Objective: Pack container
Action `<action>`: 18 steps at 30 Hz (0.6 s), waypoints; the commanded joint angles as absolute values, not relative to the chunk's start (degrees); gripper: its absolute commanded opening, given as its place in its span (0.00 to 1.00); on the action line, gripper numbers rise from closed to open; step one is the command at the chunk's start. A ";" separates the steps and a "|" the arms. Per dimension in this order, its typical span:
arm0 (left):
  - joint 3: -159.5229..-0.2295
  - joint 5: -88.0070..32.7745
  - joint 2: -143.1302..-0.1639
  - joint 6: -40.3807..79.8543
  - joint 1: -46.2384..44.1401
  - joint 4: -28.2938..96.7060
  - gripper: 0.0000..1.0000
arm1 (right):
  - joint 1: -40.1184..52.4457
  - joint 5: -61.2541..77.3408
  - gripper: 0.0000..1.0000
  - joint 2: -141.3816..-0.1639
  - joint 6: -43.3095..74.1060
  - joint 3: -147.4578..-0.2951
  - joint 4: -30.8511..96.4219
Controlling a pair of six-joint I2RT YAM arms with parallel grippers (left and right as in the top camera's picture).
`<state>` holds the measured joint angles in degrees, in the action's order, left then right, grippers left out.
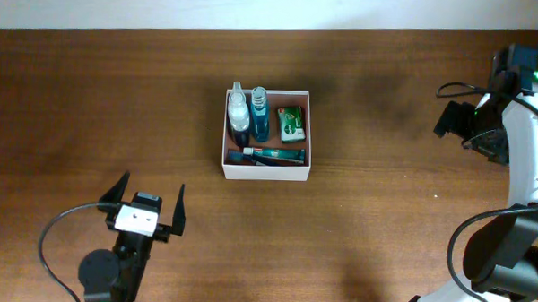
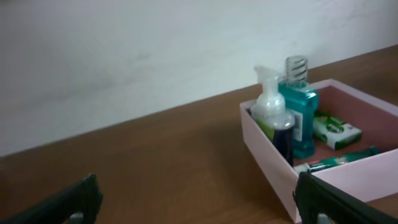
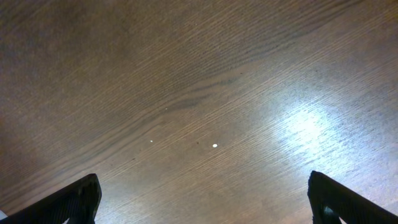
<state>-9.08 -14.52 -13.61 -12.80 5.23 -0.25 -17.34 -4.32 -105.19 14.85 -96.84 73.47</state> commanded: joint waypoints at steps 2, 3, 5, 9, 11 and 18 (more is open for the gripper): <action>-6.61 -11.51 -10.20 -10.96 5.43 -0.14 1.00 | -17.65 -5.19 0.99 -105.41 15.33 -96.64 73.47; -6.00 -11.07 -9.67 -10.96 5.43 -0.12 1.00 | -17.65 -5.19 0.99 -105.41 15.31 -96.64 73.47; -4.80 -10.63 -8.71 -10.96 5.43 -0.14 1.00 | -17.65 -5.19 0.99 -105.41 15.31 -96.64 73.49; -2.90 -10.59 -7.90 -10.96 5.43 -0.08 1.00 | -17.65 -5.19 0.98 -105.41 15.33 -96.64 73.47; -2.17 -10.04 -7.64 -10.96 5.43 1.28 1.00 | -17.65 -5.19 0.99 -105.41 15.31 -96.64 73.47; -1.54 -9.17 -5.85 -10.94 5.43 6.11 1.00 | -17.65 -5.19 0.99 -105.41 15.31 -96.64 73.49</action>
<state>-1.93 -10.26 -6.96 -11.68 5.23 6.20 -17.34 -4.32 -105.19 14.83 -96.84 73.49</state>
